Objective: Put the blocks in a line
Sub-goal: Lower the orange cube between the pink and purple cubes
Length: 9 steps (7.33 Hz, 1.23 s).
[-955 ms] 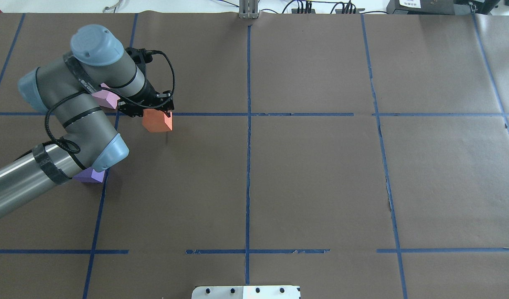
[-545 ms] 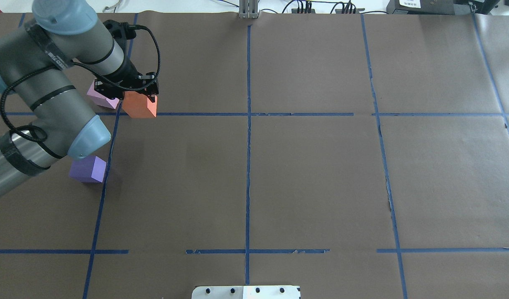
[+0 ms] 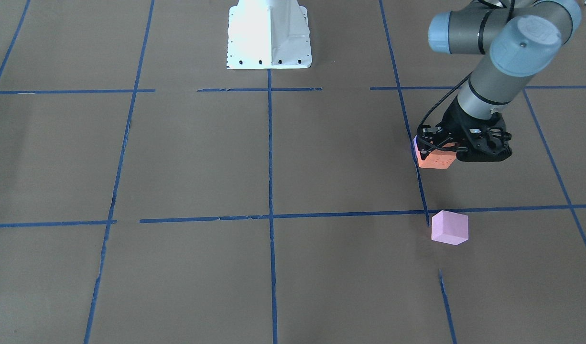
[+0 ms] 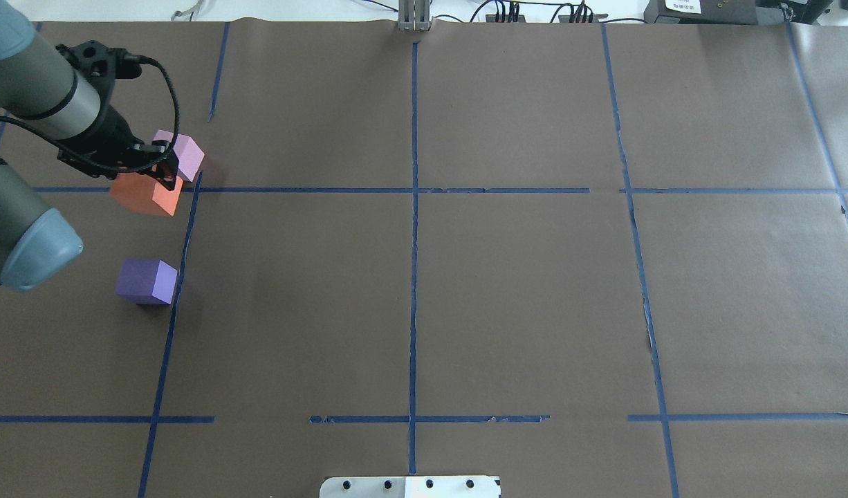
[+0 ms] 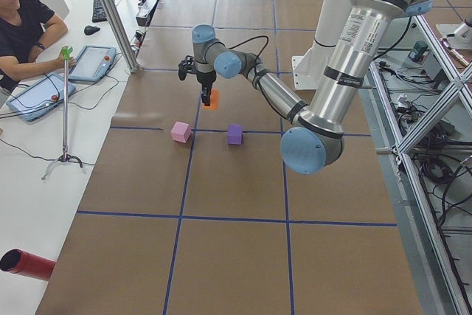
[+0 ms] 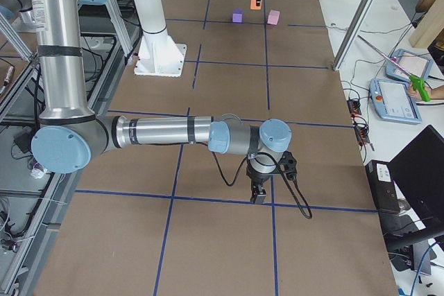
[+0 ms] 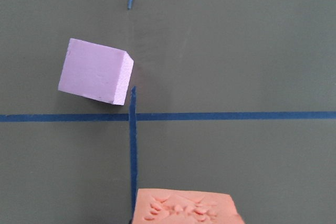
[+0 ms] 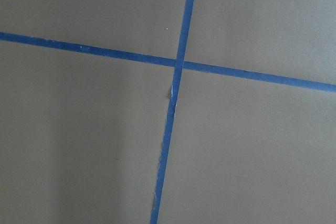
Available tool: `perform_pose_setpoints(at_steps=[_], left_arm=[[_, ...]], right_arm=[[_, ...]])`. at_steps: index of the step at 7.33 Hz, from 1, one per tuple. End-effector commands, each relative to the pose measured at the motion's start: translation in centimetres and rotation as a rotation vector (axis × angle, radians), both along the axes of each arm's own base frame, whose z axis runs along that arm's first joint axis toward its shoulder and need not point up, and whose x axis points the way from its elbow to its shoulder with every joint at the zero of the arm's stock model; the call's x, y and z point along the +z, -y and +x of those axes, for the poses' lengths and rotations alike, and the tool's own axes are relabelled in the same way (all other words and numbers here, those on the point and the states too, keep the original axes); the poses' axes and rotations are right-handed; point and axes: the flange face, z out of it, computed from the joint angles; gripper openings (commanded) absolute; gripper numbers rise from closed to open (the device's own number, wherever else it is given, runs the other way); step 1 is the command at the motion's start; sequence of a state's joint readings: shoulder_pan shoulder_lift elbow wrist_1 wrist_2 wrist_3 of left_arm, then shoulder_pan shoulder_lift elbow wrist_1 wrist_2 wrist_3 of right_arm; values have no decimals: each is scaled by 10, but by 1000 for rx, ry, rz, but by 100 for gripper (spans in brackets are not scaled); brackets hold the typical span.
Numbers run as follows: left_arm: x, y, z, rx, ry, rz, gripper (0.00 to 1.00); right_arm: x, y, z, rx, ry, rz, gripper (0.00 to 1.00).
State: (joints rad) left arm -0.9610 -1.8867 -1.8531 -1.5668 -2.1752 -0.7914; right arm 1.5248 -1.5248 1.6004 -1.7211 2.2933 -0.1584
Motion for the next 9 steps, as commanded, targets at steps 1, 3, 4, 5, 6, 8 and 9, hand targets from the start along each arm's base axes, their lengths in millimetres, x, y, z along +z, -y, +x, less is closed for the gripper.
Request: perform_pose_setpoints(at_steps=[1,3,4,5,6,8,9], left_arm=[[67,8,-34,-8,-38,-44,0],[91,39,-19,-12,-39,-67,0],[93,64,-3,-13,-29,-84,0],[95,64,8,-3,-25,-92,0],[102,62,19,12,-20,-93,0],[107,57,30,28,-27,-81,0],[113,56,31,30,-29,-78,0]], right_arm=[[0,0,0,0,0,-1,100],[0,0,0,0,0,-1,100],[0,0,0,0,0,-1,100],[0,0,0,0,0,-1,100],[0,0,0,0,0,-1,100],[0,0,0,0,0,-1,100],[0,0,0,0,0,-1,100]])
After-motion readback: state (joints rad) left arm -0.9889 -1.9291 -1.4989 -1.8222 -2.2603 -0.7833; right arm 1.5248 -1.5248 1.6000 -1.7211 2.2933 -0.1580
